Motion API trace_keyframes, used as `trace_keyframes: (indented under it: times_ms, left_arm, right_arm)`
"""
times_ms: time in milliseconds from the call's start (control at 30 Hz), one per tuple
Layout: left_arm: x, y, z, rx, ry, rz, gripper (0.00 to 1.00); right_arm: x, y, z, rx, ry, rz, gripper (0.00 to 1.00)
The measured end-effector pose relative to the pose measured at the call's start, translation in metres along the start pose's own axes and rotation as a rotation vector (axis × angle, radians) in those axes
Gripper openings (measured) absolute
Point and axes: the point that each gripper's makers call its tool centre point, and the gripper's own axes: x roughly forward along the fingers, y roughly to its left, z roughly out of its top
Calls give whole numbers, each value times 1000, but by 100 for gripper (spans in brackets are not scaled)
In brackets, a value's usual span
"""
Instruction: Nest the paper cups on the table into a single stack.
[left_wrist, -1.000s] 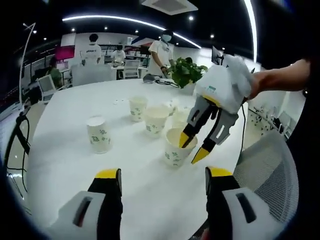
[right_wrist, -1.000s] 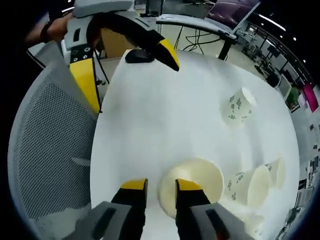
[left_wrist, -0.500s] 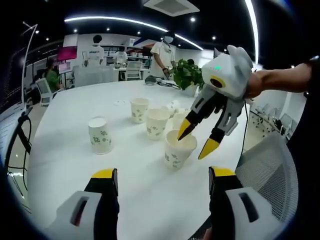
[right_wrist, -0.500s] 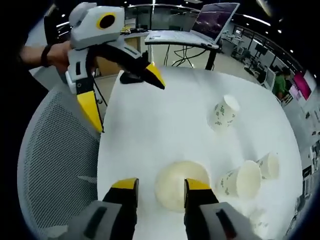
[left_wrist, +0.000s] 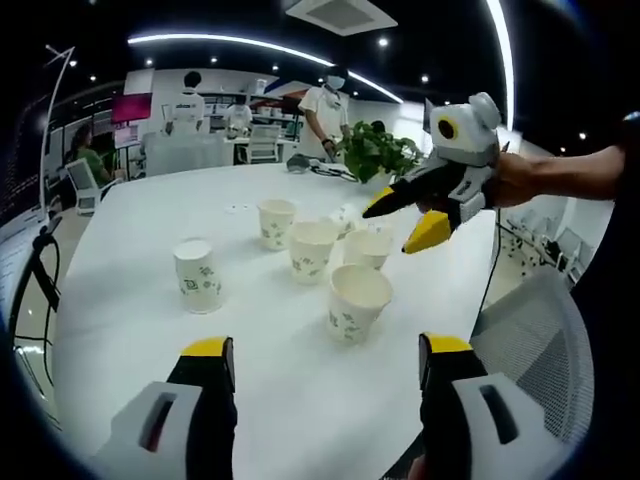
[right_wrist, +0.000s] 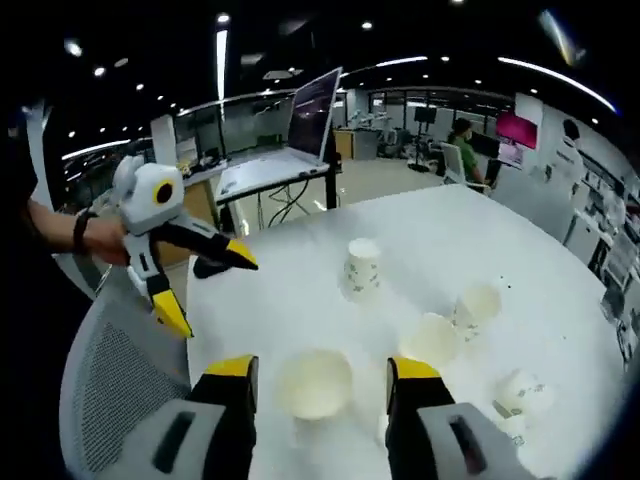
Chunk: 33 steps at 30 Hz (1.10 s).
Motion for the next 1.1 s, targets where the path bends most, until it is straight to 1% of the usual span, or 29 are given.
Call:
trace_keyframes:
  times_ms: [100, 167, 233, 300, 367, 500, 600, 667, 800, 833, 900, 1000, 1067, 1100]
  left_arm:
    - [-1, 2, 1, -8, -8, 2, 73]
    - [-1, 3, 2, -16, -15, 2, 74]
    - [-1, 4, 2, -18, -17, 2, 74]
    - [-1, 4, 2, -18, -17, 2, 74]
    - [-2, 3, 1, -17, -15, 2, 75]
    - [-3, 5, 1, -17, -10, 4, 75]
    - [-4, 6, 0, -18, -7, 6, 75]
    - [-5, 8, 0, -19, -6, 7, 75]
    - [-8, 9, -1, -13, 0, 9, 75]
    - [-9, 10, -1, -11, 0, 10, 75]
    - [-9, 11, -1, -11, 2, 12, 75]
    - [-11, 11, -3, -12, 5, 14, 75]
    - [-12, 9, -2, -11, 4, 13, 75]
    - [-12, 7, -1, -8, 5, 12, 75]
  right_arm:
    - [-10, -16, -2, 76, -44, -44, 53]
    - [-15, -21, -5, 96, -51, -67, 53]
    - [-17, -24, -9, 112, -52, -75, 52]
    - [-18, -32, -17, 119, -41, -99, 52]
    - [-18, -36, -24, 128, -23, -117, 52]
    - [-18, -37, -30, 147, -27, -128, 51]
    - [-13, -39, -38, 151, -6, -141, 48]
    - [-10, -37, -43, 159, 6, -135, 47]
    - [-4, -37, -50, 122, 55, -123, 45]
    - [-3, -42, -52, 107, 68, -120, 45]
    - [0, -46, -55, 69, 95, -107, 44]
    - [3, -44, -58, 3, 137, -76, 40]
    - [7, -48, -60, -14, 157, -62, 39]
    - [8, -44, -62, -47, 186, -48, 38]
